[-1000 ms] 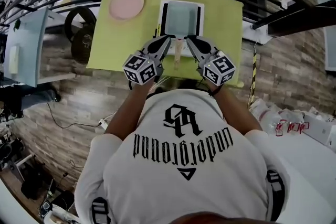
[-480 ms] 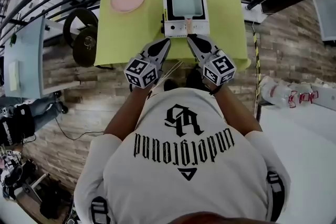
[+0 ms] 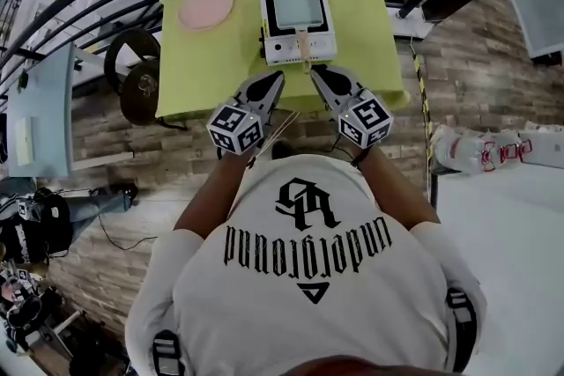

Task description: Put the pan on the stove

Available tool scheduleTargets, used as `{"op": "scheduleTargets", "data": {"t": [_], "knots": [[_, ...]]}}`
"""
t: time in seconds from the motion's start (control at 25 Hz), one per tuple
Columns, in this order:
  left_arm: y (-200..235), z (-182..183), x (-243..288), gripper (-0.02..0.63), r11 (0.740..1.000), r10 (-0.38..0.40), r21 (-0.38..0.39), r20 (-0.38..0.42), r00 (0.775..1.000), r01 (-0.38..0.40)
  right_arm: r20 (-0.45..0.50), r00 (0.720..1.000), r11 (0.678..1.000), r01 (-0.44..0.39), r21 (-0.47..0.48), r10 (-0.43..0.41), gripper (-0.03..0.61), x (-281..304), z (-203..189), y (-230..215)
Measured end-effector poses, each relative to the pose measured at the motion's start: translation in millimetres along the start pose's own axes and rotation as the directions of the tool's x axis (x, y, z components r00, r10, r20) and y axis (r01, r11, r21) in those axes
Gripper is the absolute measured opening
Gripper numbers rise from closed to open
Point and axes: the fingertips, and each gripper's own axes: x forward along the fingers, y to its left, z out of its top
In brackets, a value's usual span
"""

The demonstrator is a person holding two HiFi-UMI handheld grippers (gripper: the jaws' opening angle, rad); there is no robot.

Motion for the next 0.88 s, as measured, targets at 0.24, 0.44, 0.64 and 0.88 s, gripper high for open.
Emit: {"op": "scheduleTargets", "data": {"t": [0.24, 0.44, 0.64, 0.88], "knots": [[-48.9, -8.9, 10.1, 0.002, 0.999, 0.044, 0.009, 0.020, 0.999, -0.044, 0.020, 0.999, 0.999, -0.035, -0.011, 0.035, -0.002, -53.1, 2.9, -4.2], [-106.7, -21.3, 15.7, 0.002, 0.997, 0.074, 0.026, 0.043, 0.996, -0.075, 0.022, 0.997, 0.997, -0.070, -0.040, 0.071, -0.002, -114.2, -2.1, -2.8], [-154.7, -38.1, 8.5, 0.002, 0.995, 0.101, 0.017, 0.073, 0.992, -0.103, 0.015, 0.996, 0.995, -0.091, -0.051, 0.091, -0.002, -166.4, -21.0, 3.4], [-205.4, -60.2, -5.4, 0.002, 0.991, 0.130, 0.016, 0.075, 0.989, -0.131, 0.002, 0.994, 0.993, -0.109, -0.048, 0.110, -0.002, -222.5, -39.4, 11.9]]}}
